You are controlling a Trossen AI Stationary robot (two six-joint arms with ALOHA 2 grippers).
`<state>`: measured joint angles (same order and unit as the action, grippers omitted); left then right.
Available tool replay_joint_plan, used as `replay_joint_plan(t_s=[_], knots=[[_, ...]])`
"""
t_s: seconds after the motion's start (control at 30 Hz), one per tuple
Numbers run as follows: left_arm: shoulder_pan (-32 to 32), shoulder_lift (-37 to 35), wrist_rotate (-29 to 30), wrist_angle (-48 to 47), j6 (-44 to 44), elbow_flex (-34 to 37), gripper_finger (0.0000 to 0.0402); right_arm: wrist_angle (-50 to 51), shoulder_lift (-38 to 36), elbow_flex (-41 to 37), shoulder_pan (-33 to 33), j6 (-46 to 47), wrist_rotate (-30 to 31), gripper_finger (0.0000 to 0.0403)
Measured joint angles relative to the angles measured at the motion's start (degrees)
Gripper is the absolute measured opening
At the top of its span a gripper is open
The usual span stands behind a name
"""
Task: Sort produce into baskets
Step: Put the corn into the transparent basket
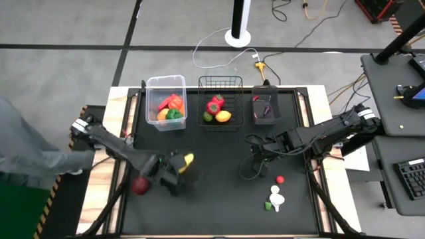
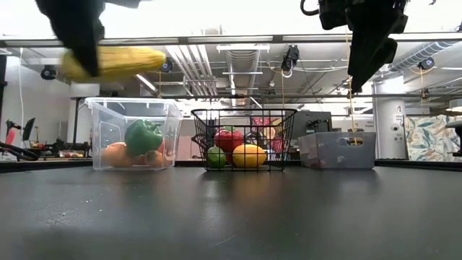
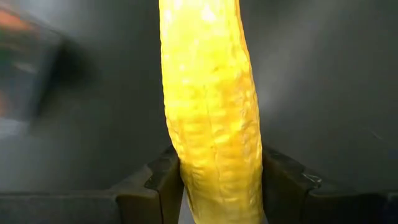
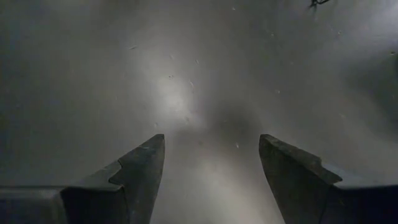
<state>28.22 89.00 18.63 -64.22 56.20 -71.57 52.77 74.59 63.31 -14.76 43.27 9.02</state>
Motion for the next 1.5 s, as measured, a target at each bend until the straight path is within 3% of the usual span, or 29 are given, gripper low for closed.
replay_joint_plan(t_s=[0.27,0.53,0.7,0.87,1.07,1.5], knots=[[-13.5,-10.3,10.3,-8.9,-5.3,0.0,0.0150,-1.4,0.0,0.0,0.0,-0.4,0.1,0.0254],[-35.8,-15.8,11.0,-10.6,-20.3,0.1,0.0150,-1.7,0.0,0.0,0.0,-0.5,1.3,0.0254],[-48.7,-14.4,10.7,-8.6,-30.9,0.1,0.0150,-1.7,0.0,0.0,0.0,-0.5,1.5,0.0254],[-59.0,-10.9,5.8,-5.8,-39.9,0.1,0.0150,-1.8,0.0,0.0,0.0,-0.5,1.5,0.0254],[-64.4,-6.7,5.4,-5.2,-44.9,0.1,0.0151,-1.9,0.0,0.0,0.0,-0.5,1.5,0.0254],[-65.4,-1.0,7.5,-4.0,-46.2,0.1,0.0160,-2.1,0.0,0.0,0.0,-0.4,1.5,0.0254]])
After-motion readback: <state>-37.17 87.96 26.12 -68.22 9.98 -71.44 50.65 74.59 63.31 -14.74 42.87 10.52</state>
